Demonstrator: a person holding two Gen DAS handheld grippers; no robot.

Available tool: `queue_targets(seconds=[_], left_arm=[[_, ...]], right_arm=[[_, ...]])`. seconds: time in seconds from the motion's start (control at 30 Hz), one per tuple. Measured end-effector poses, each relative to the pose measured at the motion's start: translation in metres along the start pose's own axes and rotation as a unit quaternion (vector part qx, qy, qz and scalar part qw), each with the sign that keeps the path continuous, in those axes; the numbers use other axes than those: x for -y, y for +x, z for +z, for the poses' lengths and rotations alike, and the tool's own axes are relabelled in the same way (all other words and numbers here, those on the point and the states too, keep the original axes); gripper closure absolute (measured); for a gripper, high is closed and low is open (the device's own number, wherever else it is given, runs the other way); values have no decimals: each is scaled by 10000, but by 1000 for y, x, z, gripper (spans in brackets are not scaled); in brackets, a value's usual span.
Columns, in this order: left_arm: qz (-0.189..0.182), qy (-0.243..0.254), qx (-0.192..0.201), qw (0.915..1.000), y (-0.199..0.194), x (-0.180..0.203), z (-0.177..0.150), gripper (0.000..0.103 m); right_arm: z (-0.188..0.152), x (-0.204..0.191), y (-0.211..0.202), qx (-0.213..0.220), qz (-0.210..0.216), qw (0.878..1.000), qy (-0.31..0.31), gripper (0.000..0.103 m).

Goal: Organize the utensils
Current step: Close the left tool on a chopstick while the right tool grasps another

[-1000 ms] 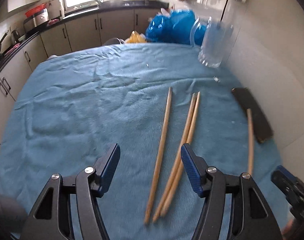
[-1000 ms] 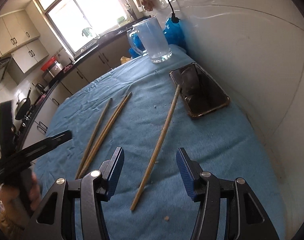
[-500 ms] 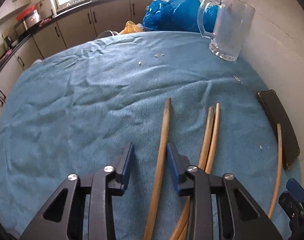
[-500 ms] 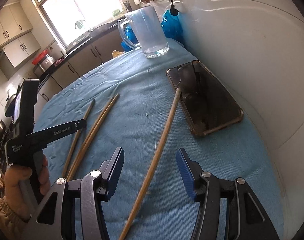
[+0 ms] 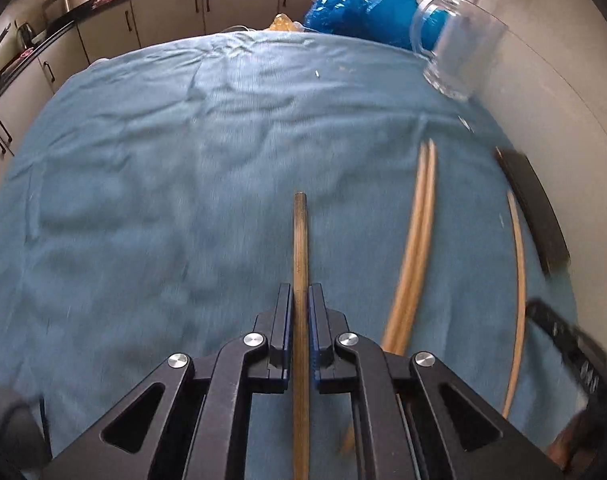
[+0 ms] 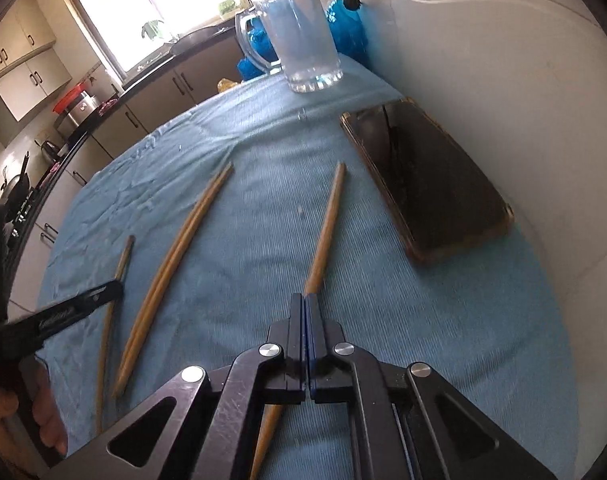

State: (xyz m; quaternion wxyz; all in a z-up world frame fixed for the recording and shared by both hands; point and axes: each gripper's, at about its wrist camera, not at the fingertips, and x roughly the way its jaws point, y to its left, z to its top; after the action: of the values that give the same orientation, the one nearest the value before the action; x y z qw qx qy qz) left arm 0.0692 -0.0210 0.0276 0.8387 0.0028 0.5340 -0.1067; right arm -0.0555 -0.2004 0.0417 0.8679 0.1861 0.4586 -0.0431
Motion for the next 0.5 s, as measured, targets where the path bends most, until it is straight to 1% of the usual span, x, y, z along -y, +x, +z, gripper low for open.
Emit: queue_targets(seconds=[0.07,0.1,0.2,0.23,0.27,0.33,0.37,0.4,0.43,0.5], left_arm=[[-42,91,-12,9999,-11,2,-23,96],[-92,111,-13,9999,-19,2,-37,96],[-192,183,5,9996,-31,-1,-61,96],[-202,217,40,9996,-34,-2,-67,96],[-160,238,89,9995,-36,-3,-70,96],[-69,203,154,9997,-35,-8,-71,96],[-68,139,177,9997,-35,-12,-70,96],[-3,66,195,9998,-35,-16,-68,96],[82,20,222,9997,-33,-17,-66,96],[163,-42,265,9995,-32,-20,-63,96]], right_arm=[[-13,7,-4,-177,93,9998,99,102],[-17,10,-7,-162,171,9996,146,102],[-30,16,-16,-293,263,9991,169,102],[-32,16,-18,-290,320,9990,149,102],[-32,18,-22,-212,397,9988,167,99],[-27,21,-23,-73,301,9992,237,71],[-20,23,-23,36,240,9993,300,44],[-15,23,-22,121,258,9991,327,41],[-8,21,-19,168,237,9991,302,41],[4,11,-7,66,132,9998,126,42]])
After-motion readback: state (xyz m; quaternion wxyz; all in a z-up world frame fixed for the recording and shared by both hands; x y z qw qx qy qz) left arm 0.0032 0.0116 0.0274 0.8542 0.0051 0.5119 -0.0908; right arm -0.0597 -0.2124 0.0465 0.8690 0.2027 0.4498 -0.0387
